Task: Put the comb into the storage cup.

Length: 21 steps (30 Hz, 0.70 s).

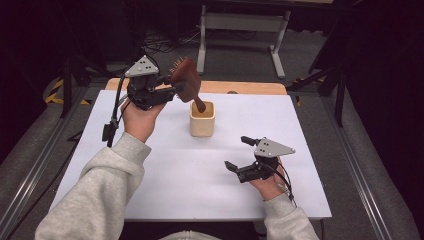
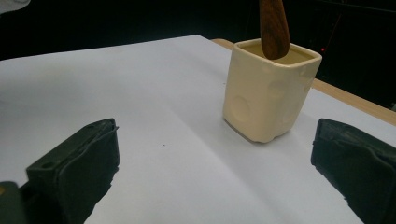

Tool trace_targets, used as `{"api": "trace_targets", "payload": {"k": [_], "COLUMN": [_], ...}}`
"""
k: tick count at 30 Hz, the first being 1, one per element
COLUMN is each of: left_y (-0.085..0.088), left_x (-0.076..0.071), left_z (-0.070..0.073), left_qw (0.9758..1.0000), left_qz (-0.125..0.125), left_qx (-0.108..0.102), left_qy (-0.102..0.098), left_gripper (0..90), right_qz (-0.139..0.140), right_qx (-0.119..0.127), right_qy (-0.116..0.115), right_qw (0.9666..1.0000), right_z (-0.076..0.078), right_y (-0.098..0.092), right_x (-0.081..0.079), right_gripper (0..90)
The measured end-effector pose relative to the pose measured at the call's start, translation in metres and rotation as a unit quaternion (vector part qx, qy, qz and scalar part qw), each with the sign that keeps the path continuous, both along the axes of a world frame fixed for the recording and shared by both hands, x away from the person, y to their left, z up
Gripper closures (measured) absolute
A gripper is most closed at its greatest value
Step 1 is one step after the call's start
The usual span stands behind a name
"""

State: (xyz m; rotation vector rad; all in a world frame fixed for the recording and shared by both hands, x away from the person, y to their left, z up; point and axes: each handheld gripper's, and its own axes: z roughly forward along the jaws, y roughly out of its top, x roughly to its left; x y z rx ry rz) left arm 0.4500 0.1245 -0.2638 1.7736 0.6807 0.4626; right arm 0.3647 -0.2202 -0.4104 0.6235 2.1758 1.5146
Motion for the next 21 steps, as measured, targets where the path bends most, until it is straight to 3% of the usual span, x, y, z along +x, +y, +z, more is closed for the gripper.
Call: {"api": "trace_targets", "payload": {"k": [13,21], "left_y": [-0.010,-0.014], "left_x": [0.009,0.018], "left_z": [-0.013,-0.026], "left_qw": [0.9998,0.9992], "left_qz": [-0.003,0.003], "left_qx": [0.012,0.011], "left_qy": [0.015,0.039], "left_gripper": [61.5,61.5], "right_qz": [-0.001,0.000], "right_qx": [0.002,0.004], "right_qy": [0.000,0.001], "right_qw": [1.0000,1.0000], "right_z": [0.000,0.000], "right_y": [-0.001,-0.001], "right_x": [0.000,0.000], "right_gripper": [1.4,1.4]}}
